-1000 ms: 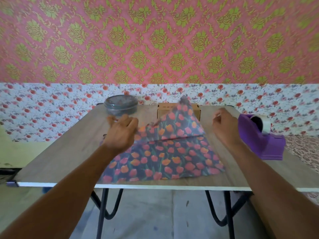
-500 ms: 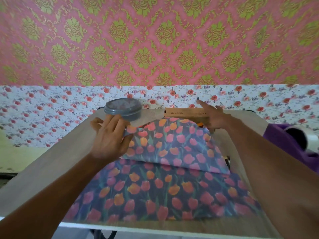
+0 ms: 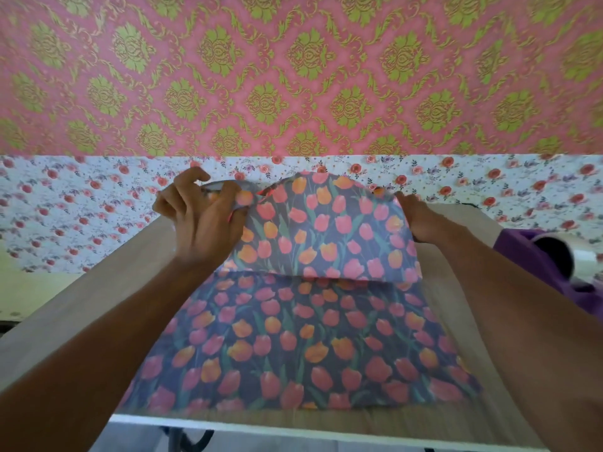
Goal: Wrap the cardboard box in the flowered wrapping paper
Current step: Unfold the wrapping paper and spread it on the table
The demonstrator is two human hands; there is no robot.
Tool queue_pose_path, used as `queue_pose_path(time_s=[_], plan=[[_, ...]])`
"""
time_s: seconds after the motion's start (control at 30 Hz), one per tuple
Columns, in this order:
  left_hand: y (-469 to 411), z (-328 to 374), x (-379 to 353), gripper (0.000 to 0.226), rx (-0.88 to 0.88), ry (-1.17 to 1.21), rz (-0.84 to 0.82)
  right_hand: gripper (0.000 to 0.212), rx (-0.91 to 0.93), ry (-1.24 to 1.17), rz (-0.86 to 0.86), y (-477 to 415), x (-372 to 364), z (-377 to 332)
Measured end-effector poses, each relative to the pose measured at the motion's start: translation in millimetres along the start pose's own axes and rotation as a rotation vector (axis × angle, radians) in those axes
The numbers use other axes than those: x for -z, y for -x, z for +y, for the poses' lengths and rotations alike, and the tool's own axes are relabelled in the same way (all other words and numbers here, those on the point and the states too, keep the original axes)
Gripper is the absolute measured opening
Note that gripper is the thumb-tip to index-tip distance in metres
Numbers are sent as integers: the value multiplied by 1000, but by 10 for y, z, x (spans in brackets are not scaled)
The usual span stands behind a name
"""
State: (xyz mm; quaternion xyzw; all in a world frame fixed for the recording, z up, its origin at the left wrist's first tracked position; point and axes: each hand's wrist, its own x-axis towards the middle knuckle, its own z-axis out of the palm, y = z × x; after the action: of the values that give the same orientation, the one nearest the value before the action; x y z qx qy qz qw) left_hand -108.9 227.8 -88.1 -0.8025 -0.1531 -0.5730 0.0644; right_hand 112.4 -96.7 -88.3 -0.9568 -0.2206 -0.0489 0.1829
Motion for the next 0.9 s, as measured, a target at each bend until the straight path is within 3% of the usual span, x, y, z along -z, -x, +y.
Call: queue_pose_path(time_s=[0.1,0.27,0.37,0.5,0.67,0.77,0.83,0.9], plan=[[-165,44,-67,17,-13,-40,-24,40,-11,-39,105,109,26,-7],[-539,241,-216,16,51,7,-186,88,-237,-307,377,372,126,-42],[-565,419,-333,28,217,156,-323,93,-445,-311,459,497,247,-12],[-284,642,-298,53,344,423,-524,90,-504,-232,609,678,288,9],[283,773,66,14,25,400,-605,87,-450,-192,802,963,348,-127],[508,804,249,20,-304,284,-852,88,-371,-224,819,1121,367,-189],[588,809,322,27,-354,257,-1031,86,-311,-274,799,1217,361,-259],[679,816,378,39,-310,307,-1081,84,-253,-326,766,1314,335,-340]])
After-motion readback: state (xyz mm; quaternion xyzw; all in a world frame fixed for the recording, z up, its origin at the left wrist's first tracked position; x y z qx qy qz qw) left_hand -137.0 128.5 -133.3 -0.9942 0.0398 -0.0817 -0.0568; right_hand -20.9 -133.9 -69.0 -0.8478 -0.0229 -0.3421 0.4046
